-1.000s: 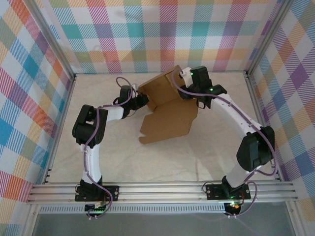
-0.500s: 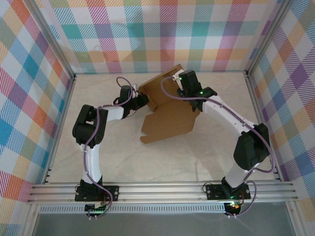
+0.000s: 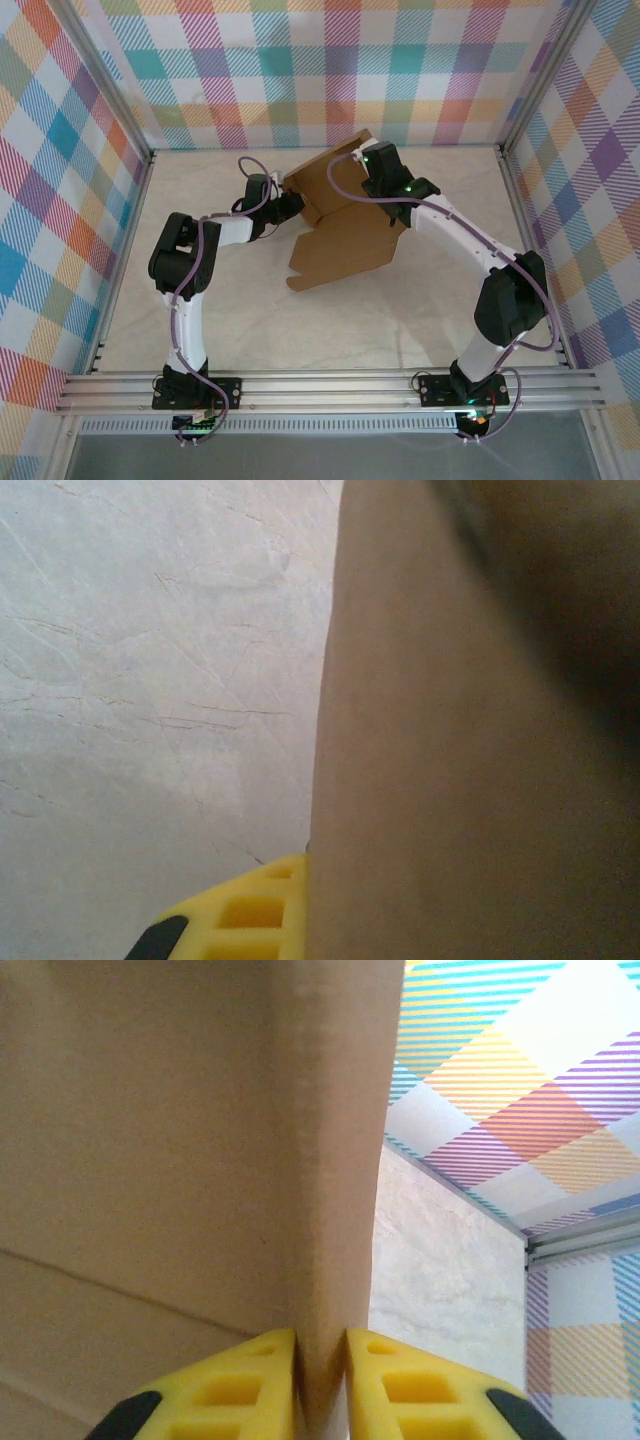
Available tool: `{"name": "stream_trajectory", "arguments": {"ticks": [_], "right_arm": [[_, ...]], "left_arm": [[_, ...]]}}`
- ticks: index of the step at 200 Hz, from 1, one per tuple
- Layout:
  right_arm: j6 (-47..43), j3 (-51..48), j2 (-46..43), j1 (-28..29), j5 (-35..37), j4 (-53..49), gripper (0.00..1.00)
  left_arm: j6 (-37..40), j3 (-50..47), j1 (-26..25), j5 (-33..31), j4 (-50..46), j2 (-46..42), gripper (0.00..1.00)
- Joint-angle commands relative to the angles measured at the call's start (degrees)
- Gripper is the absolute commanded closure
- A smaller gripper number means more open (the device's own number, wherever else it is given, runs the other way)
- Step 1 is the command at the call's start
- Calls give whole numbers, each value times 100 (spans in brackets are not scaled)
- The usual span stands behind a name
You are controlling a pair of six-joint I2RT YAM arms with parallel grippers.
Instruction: Fold the paper box
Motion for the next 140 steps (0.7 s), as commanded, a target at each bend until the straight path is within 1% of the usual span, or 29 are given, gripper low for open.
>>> {"name": "stream_trajectory", "arguments": {"ticks": [1,16,27,31,38,42,53,103,113,132,140], "right_arm": [[-23,177,171,69,121,49,88],[-125,211,253,112,260,105,87],[-220,217,309,137,366,186,76],[-248,216,330,143,370,214,74],[-282,223,365,148,369,227,74],[-303,232,380,147,527,229,74],[-364,249,439,148,617,290,75],[-1005,429,758,150,970,660,74],[-1082,464,816,147,1023,690,78],[-1242,511,910,163,1235,844,96],[-1300,484,926,165,1280,928,99]], "left_arm": [[-22,115,-47,163,-86,9,100],[-117,105,-82,56,-95,-45,100],[-141,99,-115,11,-102,-82,100],[-140,102,-133,11,-104,-94,100],[-121,111,-152,7,-116,-107,100],[-111,115,-166,12,-121,-105,100],[-48,140,-196,14,-161,-105,100],[3,178,-206,53,-209,-77,100],[2,183,-206,57,-209,-74,100],[4,175,-206,59,-209,-76,100],[8,170,-206,59,-213,-75,100]]}}
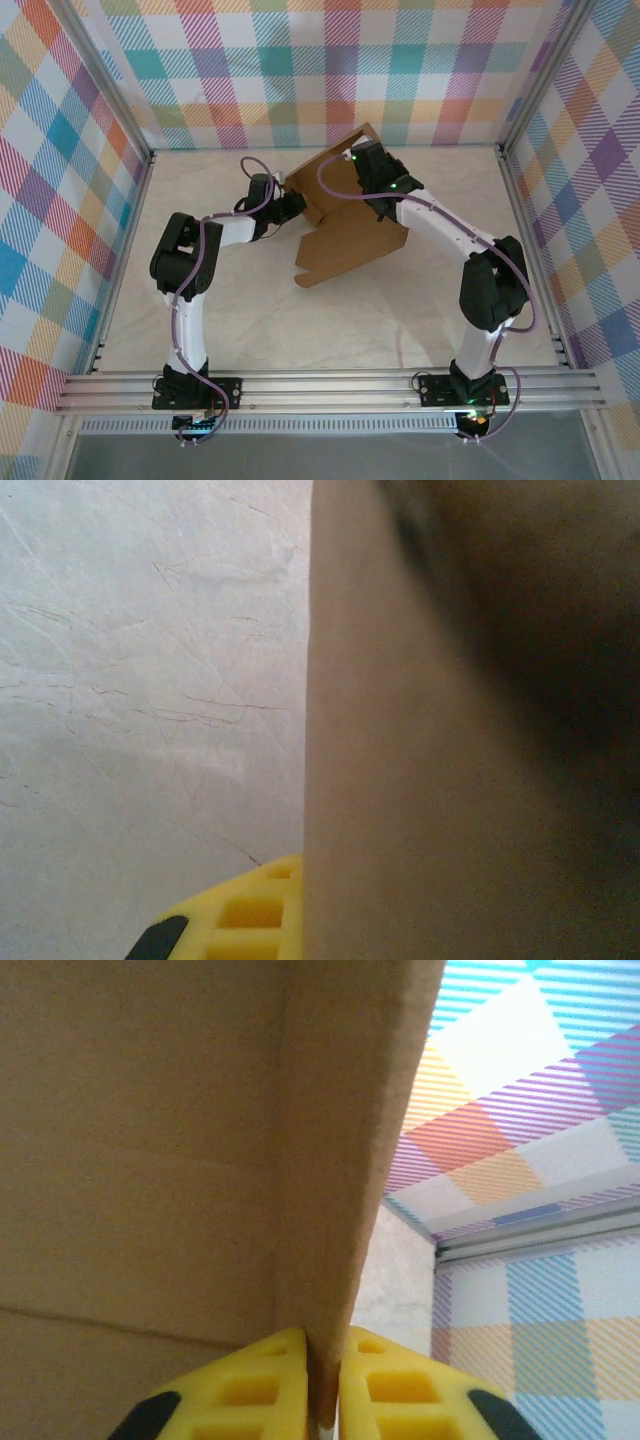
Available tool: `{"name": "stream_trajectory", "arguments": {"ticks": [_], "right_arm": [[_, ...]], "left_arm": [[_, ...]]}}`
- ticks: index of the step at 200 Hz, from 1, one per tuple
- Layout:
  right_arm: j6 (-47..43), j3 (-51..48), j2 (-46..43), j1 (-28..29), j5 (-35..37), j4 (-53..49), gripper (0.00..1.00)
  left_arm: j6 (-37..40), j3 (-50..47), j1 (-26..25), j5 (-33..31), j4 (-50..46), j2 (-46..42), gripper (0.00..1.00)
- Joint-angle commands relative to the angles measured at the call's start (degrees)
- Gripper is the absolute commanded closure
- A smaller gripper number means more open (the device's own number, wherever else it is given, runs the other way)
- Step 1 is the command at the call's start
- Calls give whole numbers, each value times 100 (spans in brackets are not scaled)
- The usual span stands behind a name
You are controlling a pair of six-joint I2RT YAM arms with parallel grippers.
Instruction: Fold the paper box
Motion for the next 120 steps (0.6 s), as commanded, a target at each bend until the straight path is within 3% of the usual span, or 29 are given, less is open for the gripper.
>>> {"name": "stream_trajectory", "arguments": {"ticks": [1,14,29,38,98,120], "right_arm": [[-366,125,162,69,169,331,99],[-360,116,175,68,162,368,95],[-368,126,209,69,153,407,76],[-391,128,229,69,146,452,72],[-676,285,466,69,146,646,70],[-748,303,528,51,137,699,64]], "left_arm": [[98,105,-99,236,-65,-75,100],[98,111,-101,244,-60,-72,100],[99,111,-99,244,-62,-71,100],[104,115,-99,254,-63,-69,100],[96,133,-99,271,-62,-46,100],[108,119,-99,276,-62,-54,100]]}}
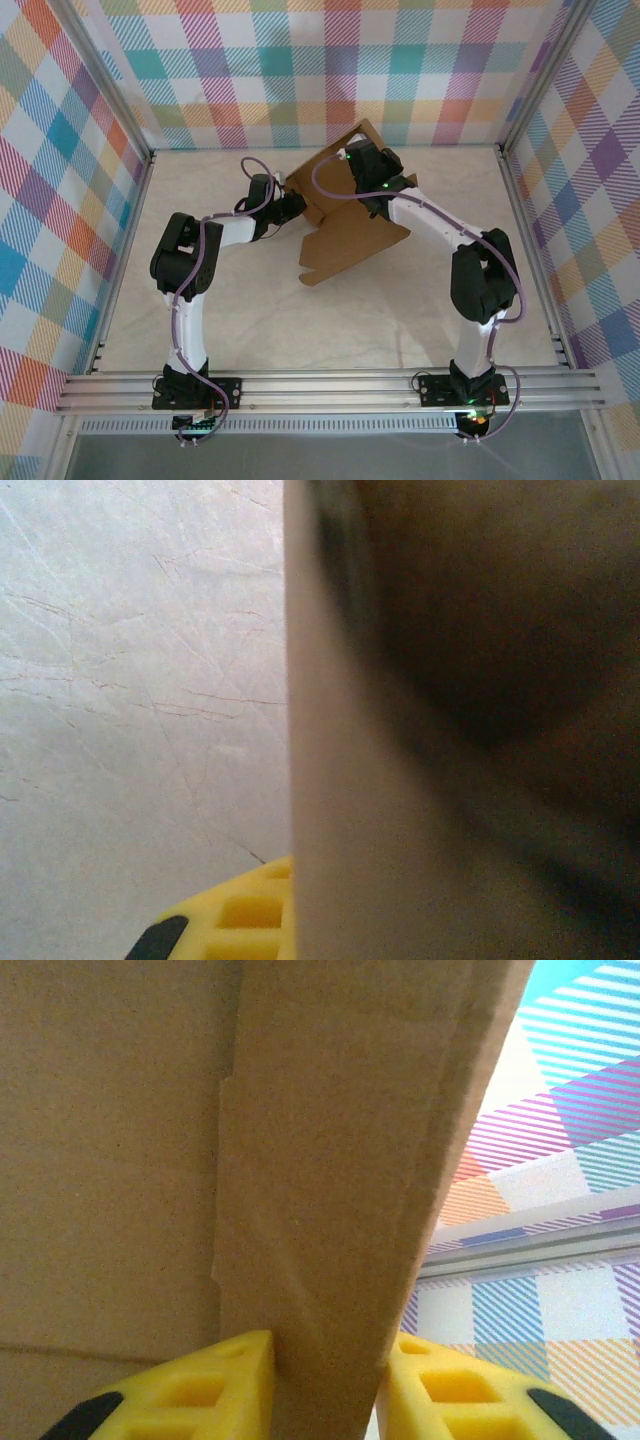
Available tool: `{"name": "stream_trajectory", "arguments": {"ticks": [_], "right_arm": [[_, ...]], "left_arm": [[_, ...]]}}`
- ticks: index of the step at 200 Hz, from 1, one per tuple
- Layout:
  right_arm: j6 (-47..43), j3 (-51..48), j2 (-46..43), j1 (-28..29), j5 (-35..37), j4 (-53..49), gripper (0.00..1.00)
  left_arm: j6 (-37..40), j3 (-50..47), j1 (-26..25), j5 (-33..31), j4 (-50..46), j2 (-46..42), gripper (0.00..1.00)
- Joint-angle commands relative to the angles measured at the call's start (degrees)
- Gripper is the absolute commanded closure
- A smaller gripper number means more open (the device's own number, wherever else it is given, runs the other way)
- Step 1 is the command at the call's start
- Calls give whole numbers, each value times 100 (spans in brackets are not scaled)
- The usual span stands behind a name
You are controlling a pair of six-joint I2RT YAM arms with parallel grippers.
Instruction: Fold the paper box
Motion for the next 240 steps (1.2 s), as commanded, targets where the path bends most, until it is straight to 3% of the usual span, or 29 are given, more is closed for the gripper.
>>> {"name": "stream_trajectory", "arguments": {"ticks": [1,44,67,86,128,143,153,240], "right_arm": [[-165,178,157,32,-126,187,64],[-179,209,206,5,-199,108,67],[-241,213,247,-3,-201,45,79],[-329,188,282,3,-117,103,100],[-425,62,275,1,42,392,100],[-296,105,283,-2,-70,297,74],[-159,157,289,-28,-176,153,68],[408,292,337,-237,-597,-380,49]], "left_arm": [[109,122,-90,269,-38,-56,100],[116,117,-90,285,-49,-66,100],[118,113,-82,276,-52,-72,100],[116,111,-82,289,-38,-62,100],[113,106,-82,290,-34,-56,100],[110,106,-81,285,-30,-46,100],[117,107,-81,295,-23,-48,100],[118,76,-81,296,-30,-63,100]]}}
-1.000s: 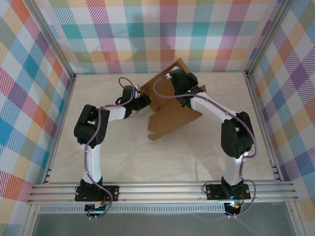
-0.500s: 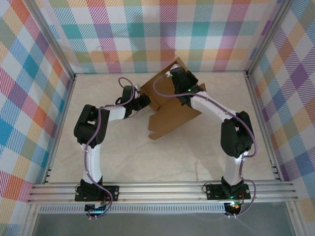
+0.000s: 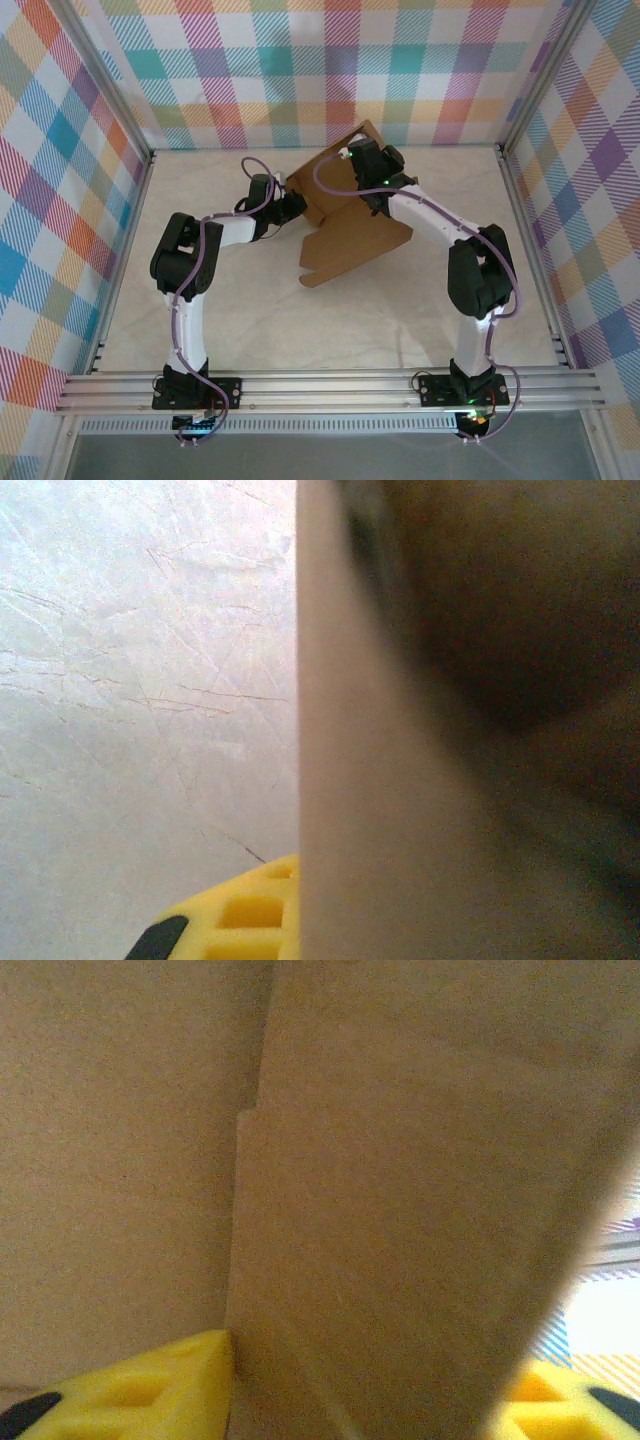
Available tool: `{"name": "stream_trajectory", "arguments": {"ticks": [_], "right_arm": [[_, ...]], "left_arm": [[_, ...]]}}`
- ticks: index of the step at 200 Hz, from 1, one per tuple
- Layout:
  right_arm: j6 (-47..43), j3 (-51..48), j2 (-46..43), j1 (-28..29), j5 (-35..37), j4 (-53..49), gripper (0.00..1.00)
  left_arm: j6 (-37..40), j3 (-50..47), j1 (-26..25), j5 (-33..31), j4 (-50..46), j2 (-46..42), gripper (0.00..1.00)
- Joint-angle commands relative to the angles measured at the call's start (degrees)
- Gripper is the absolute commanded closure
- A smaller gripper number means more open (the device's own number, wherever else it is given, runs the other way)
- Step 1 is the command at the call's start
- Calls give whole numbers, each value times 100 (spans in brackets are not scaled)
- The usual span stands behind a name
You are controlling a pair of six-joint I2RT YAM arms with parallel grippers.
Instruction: Fold the paper box
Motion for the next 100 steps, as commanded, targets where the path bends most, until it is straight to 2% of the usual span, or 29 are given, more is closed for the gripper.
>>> {"name": "stream_trajectory", "arguments": {"ticks": [1,22,38,55,80,91,100], "right_arm": [[331,172,134,-66,-304,-312,49],[391,231,156,-77,-405,-426,49],[404,260,162,-75,-405,-474,57],[390,269,160,-77,-389,-488,70],[277,225,169,-44,-301,-433,95],[232,200,187,-42,-262,-402,100],[200,174,191,-42,-225,-358,100]], "left_arm": [[116,78,-79,249,-16,-65,100],[119,79,-79,240,-28,-69,100],[124,78,-79,247,-23,-56,100],[107,84,-79,239,-17,-55,100],[115,84,-79,240,-16,-42,100],[102,98,-79,248,-16,-30,100],[98,95,-79,250,-8,-24,100]]}}
